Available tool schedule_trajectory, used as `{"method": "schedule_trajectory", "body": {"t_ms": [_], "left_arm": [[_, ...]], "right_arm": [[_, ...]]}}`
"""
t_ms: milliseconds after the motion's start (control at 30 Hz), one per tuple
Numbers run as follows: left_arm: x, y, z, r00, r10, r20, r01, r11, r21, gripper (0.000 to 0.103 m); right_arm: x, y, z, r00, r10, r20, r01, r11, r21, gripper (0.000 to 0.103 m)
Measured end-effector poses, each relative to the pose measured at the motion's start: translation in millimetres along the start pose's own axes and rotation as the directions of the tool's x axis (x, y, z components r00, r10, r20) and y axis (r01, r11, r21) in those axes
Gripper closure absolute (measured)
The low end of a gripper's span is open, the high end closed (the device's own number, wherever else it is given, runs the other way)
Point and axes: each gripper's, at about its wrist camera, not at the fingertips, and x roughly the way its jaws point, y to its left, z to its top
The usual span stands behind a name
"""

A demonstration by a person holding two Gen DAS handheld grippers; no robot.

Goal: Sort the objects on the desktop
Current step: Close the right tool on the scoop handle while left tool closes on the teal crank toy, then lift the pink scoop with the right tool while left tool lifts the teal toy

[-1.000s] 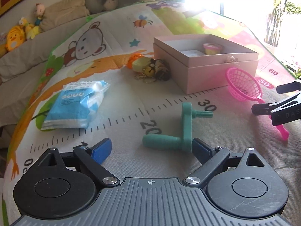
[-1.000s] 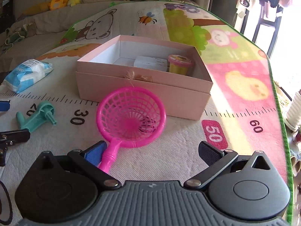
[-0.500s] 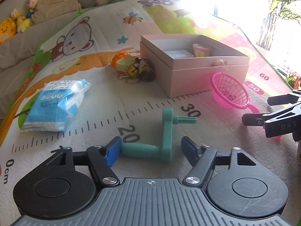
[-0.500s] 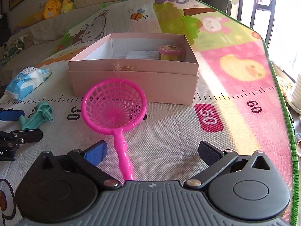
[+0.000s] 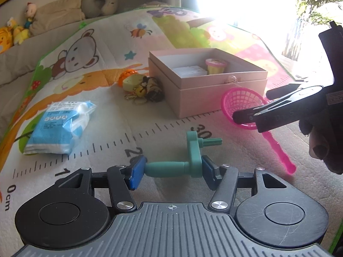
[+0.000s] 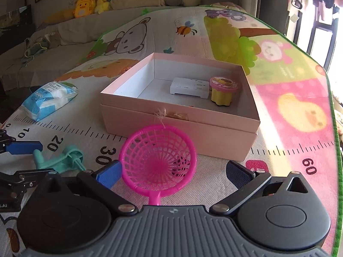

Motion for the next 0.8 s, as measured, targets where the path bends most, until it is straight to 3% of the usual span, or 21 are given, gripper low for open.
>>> {"method": "schedule_trajectory", "body": {"t_ms": [67,133,167,200,367,500,667,800], "left_arm": [[-1,0,1,1.000,0.003,-0.001,-0.003,1.000,-0.001,0.042],[-6,0,2,1.000,0.005,0.010,-0.005,1.000,0.002,0.042],[-10,0,4,1.000,0.005,0.020,-0.005,1.000,0.006,0.042],[-15,-1,6,0.999,0.006,0.034,-0.007,1.000,0.012,0.042],[-43,-14,20,0.993,0.006,0.116,-0.014,0.998,0.066,0.043],[-59,-28,27,0.987,-0.008,0.163,-0.010,0.994,0.111,0.043],[-67,-39,28,0.985,-0.033,0.170,0.010,0.991,0.137,0.043],[-70,-41,37,0.982,-0.035,0.188,0.006,0.988,0.152,0.043]], "right_arm": [[7,3,2,0.999,0.036,-0.034,-0.036,0.999,-0.007,0.007],[10,6,2,0.994,0.073,-0.078,-0.074,0.997,-0.009,0.030],[8,7,2,0.992,0.085,-0.094,-0.086,0.996,-0.014,0.050],[4,7,1,0.991,0.090,-0.095,-0.092,0.996,-0.016,0.060],[-36,-1,2,0.996,0.088,-0.029,-0.089,0.996,-0.028,0.085],[-65,-11,5,0.996,0.090,0.027,-0.089,0.996,-0.025,0.090],[-74,-29,0,0.986,0.165,-0.001,-0.164,0.984,0.076,0.092],[-84,-35,3,0.987,0.156,0.030,-0.158,0.983,0.089,0.095]]}}
